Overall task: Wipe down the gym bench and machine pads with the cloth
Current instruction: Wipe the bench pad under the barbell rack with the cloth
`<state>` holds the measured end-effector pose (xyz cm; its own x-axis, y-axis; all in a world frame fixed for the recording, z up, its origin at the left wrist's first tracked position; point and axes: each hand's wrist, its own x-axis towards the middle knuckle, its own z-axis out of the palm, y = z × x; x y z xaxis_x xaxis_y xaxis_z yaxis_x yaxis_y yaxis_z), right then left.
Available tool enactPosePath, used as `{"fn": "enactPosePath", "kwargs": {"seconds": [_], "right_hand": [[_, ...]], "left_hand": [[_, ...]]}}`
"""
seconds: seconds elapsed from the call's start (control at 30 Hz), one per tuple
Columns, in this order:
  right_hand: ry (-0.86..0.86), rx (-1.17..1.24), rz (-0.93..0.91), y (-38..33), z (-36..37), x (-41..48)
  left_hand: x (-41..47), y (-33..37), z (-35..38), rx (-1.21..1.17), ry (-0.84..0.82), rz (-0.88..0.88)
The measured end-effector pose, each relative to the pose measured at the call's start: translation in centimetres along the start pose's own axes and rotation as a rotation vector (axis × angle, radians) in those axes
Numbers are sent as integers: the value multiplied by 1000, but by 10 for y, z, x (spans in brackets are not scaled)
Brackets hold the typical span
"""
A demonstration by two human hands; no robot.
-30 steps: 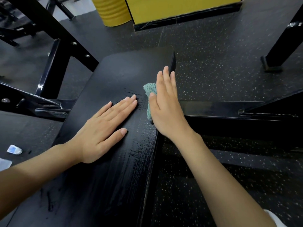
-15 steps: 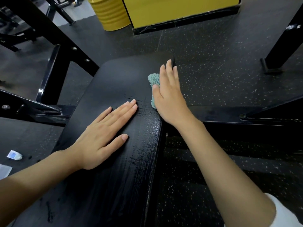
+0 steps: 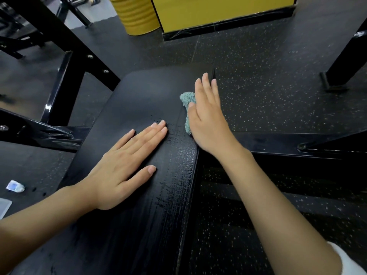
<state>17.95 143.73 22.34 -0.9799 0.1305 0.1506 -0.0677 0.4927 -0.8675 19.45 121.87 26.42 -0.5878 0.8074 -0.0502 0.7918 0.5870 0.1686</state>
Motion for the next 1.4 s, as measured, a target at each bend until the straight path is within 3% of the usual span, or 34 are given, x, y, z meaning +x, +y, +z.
{"fn": "enactPosePath", "kwargs": {"seconds": [0.37, 1.17, 1.4], "right_hand": [[-78, -191, 60, 4, -20, 60], [-237, -683, -112, -40, -2, -32], [-310, -694, -200, -54, 3, -64]], "left_hand": [[1, -2, 1, -18, 14, 2], [1, -7, 9, -77, 128, -89], [-3, -3, 7, -104, 208, -122]]}}
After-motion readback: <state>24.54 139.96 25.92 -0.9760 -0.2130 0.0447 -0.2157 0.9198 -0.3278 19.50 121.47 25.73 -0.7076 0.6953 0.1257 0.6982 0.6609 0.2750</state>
